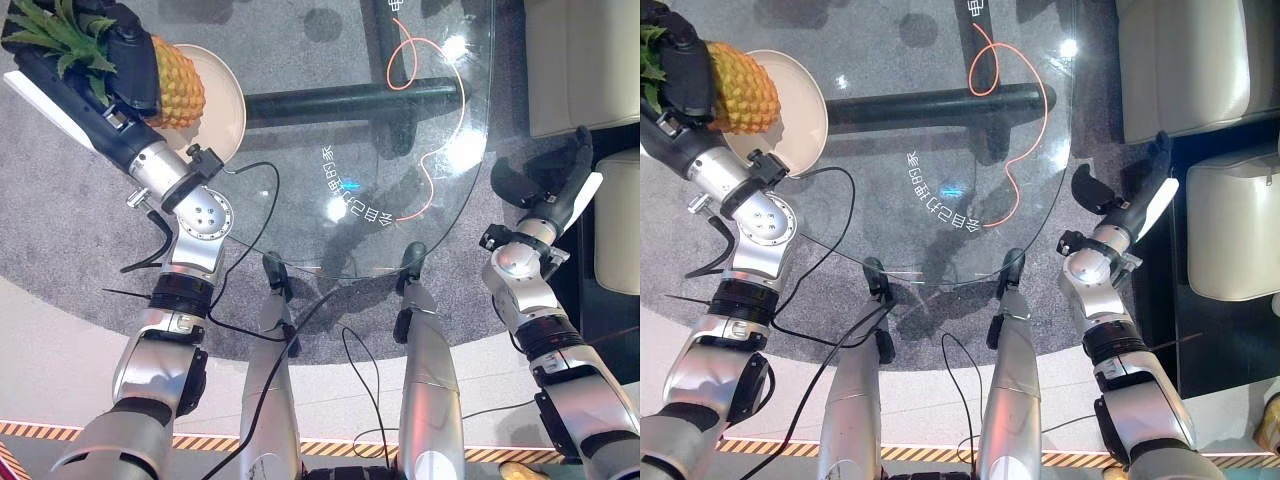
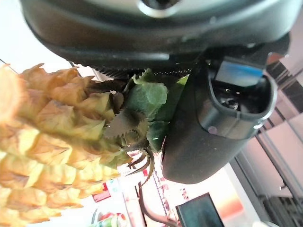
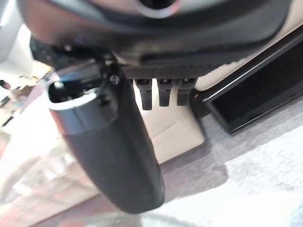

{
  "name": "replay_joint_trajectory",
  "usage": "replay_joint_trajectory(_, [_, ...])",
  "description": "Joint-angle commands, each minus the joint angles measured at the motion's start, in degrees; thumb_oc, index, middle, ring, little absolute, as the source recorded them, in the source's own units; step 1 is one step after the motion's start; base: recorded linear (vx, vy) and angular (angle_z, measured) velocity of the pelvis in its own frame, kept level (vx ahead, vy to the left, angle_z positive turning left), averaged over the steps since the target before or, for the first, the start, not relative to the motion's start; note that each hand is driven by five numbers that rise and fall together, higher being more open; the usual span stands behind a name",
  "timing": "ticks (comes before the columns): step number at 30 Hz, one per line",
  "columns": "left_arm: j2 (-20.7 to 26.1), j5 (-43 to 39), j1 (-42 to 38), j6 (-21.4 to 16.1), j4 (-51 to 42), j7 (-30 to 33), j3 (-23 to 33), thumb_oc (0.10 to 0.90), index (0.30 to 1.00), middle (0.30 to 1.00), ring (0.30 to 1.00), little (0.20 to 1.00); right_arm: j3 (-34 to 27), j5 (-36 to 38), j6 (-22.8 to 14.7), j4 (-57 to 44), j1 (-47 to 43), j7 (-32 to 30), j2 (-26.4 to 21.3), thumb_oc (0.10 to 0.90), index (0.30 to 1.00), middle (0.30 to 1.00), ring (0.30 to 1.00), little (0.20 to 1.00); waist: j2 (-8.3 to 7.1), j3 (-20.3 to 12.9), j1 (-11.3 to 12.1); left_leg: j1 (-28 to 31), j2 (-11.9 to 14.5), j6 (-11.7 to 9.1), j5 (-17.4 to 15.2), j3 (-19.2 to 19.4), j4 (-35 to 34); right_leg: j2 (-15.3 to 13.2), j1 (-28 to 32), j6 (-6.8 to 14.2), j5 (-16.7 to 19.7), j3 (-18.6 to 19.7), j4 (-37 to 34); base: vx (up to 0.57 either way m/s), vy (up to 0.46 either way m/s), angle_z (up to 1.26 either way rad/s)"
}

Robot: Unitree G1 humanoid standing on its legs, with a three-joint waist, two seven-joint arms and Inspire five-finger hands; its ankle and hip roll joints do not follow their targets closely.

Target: Pick up the fruit to the plate

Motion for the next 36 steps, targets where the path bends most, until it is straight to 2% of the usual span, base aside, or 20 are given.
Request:
replay_joint_trajectory(1, [7.1, 5.4, -8.6, -2.8, -1.0, 3.2, 0.6, 0.1, 0.3, 0.3, 0.3, 0.2, -2.9, 3.5, -4.6, 1.7, -2.7, -0.5, -1.9, 0.8, 0.9, 0.9, 0.9, 0.9, -1.13, -1.3, 0.9, -3.0, 0.9, -3.3, -4.1, -4.4, 6.0, 0.0, 2.6, 1.4, 0.2, -2.1, -2.5, 0.0, 0.0, 0.0])
replay_joint_trajectory(5, [8.7, 2.6, -10.9, -2.6, 2.8, 1.5, -1.5, 0.1, 0.3, 0.3, 0.3, 0.2, -4.1, 6.4, -5.5, 11.5, -3.9, 4.1, -2.0, 0.8, 0.9, 0.9, 0.9, 0.9, -0.94, -1.3, 1.0, -3.4, 1.0, -3.2, -4.4, -4.6, 6.6, 0.1, 2.3, 1.3, 0.1, -2.2, -2.1, 0.0, 0.0, 0.0])
replay_joint_trajectory(13, [9.7, -2.4, -13.3, -1.6, 8.0, -0.9, -3.7, 0.1, 0.3, 0.3, 0.3, 0.2, -3.8, 8.0, -3.4, 21.5, -5.9, 10.7, -1.7, 0.8, 0.9, 0.9, 0.9, 0.9, -0.81, -1.3, 1.3, -4.2, 1.0, -3.0, -4.8, -5.0, 7.7, 0.2, 1.7, 1.1, -0.3, -2.2, -1.4, 0.0, 0.0, 0.0])
replay_joint_trajectory(21, [10.1, -4.9, -14.6, -0.9, 11.3, -3.1, -5.0, 0.1, 0.3, 0.3, 0.3, 0.2, -2.8, 10.2, 1.9, 25.6, -6.7, 17.7, -1.2, 0.8, 0.9, 0.9, 0.9, 0.9, -1.02, -1.3, 1.2, -5.0, 1.1, -2.9, -5.1, -5.2, 8.6, 0.6, 0.9, 0.8, -0.7, -1.9, -0.7, 0.0, 0.0, 0.0])
replay_joint_trajectory(24, [10.2, -6.1, -15.2, -0.6, 12.2, -4.5, -5.4, 0.1, 0.3, 0.3, 0.3, 0.2, -2.1, 11.7, 6.5, 27.7, -6.7, 24.2, -0.8, 0.8, 0.9, 0.9, 0.9, 0.9, -1.38, -1.3, 1.3, -5.4, 1.3, -2.9, -5.2, -5.4, 8.9, 0.8, 0.6, 0.7, -0.9, -1.9, -0.3, 0.0, 0.0, 0.0])
replay_joint_trajectory(25, [10.1, -6.2, -15.2, -0.6, 12.2, -4.6, -5.4, 0.1, 0.3, 0.3, 0.3, 0.2, -2.0, 11.7, 6.7, 27.7, -6.7, 24.5, -0.8, 0.8, 0.9, 0.9, 0.9, 0.9, -1.41, -1.3, 1.3, -5.4, 1.3, -2.9, -5.2, -5.5, 9.0, 0.8, 0.5, 0.7, -0.9, -1.9, -0.2, 0.0, 0.0, 0.0])
replay_joint_trajectory(26, [10.2, -6.9, -15.4, -0.5, 12.4, -5.3, -5.4, 0.1, 0.3, 0.3, 0.3, 0.2, -1.7, 12.6, 9.6, 28.3, -6.6, 27.8, -0.6, 0.8, 0.9, 0.9, 0.9, 0.9, -1.66, -1.3, 1.3, -5.5, 1.3, -2.9, -5.3, -5.6, 9.2, 0.9, 0.5, 0.7, -1.0, -2.0, 0.0, 0.0, 0.0, 0.0])
replay_joint_trajectory(29, [10.0, -7.5, -15.7, 0.2, 12.5, -6.7, -5.5, 0.1, 0.3, 0.3, 0.3, 0.2, -0.5, 13.6, 12.4, 29.8, -6.5, 32.0, -0.2, 0.8, 0.9, 0.9, 0.9, 0.9, -2.19, -1.3, 1.6, -5.6, 1.4, -3.0, -5.3, -5.8, 9.4, 1.0, 0.3, 0.7, -1.1, -2.1, 0.3, 0.01, -0.022, 0.0])
replay_joint_trajectory(36, [10.0, -8.8, -16.3, 0.5, 13.7, -8.3, -6.0, 0.1, 0.3, 0.3, 0.3, 0.2, 0.5, 13.4, 13.5, 30.7, -7.1, 34.7, 0.1, 0.8, 0.9, 0.9, 0.9, 0.9, -2.91, -1.3, 1.8, -6.2, 1.6, -3.0, -5.4, -6.2, 9.9, 1.5, -0.2, 0.6, -1.2, -2.0, 0.8, 0.0, -0.005, 0.0])
